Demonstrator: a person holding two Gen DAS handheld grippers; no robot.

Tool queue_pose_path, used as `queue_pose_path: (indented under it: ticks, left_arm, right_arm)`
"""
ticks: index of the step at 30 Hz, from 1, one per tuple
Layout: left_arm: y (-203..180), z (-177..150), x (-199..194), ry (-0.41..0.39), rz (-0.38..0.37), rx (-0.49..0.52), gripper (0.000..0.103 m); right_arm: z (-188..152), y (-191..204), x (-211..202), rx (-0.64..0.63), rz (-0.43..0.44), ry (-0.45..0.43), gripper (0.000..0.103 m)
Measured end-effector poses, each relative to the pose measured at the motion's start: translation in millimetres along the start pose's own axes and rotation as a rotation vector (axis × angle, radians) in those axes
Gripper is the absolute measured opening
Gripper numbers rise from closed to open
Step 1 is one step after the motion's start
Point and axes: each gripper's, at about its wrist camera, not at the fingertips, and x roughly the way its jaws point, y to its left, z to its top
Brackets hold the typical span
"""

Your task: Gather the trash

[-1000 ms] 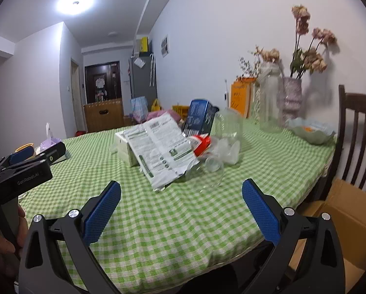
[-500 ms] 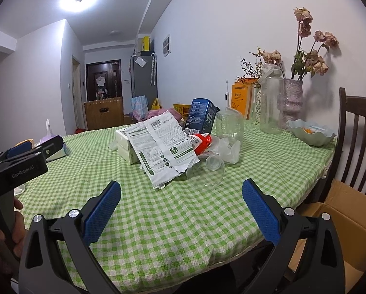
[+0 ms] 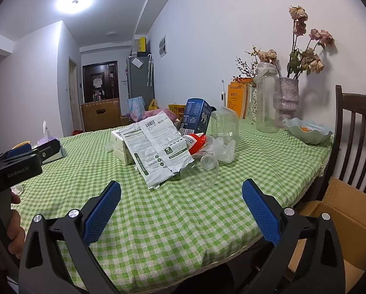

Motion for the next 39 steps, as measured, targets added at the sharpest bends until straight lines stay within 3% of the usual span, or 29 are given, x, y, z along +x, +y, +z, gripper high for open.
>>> queue_pose_path:
  ticks: [7, 13, 27, 35, 39]
  left_arm:
    - [7.0, -1.9, -3.8, 0.003, -0.015, -0.059, 0.096]
    - [5.1, 0.8, -14.5, -0.071, 0.040, -0.022, 0.096]
    - [2.2, 2.4, -16.1, -0.090, 0.016, -0.003, 0.096]
    - [-5.0, 7.2, -13.0, -0.082, 0.018, 0.026, 0.096]
    - [-4.8, 8.3, 2.9, -0.026, 0.012, -0.008, 0.096]
  right_arm:
    - [0.8, -1.4, -1.3, 0.000, 0.000, -0.004, 0.095]
    - [0.9, -1.9, -1.1, 0.001, -0.001, -0.005, 0.095]
    - [2.7, -3.1, -1.9, -0.005, -0.015, -0.006, 0.095]
    - [2.0, -5.0, 10.9, -0.038, -0.013, 0.032, 0.095]
    - [-3.1, -5.6, 27.0, -0.082, -0.029, 0.076, 0.095]
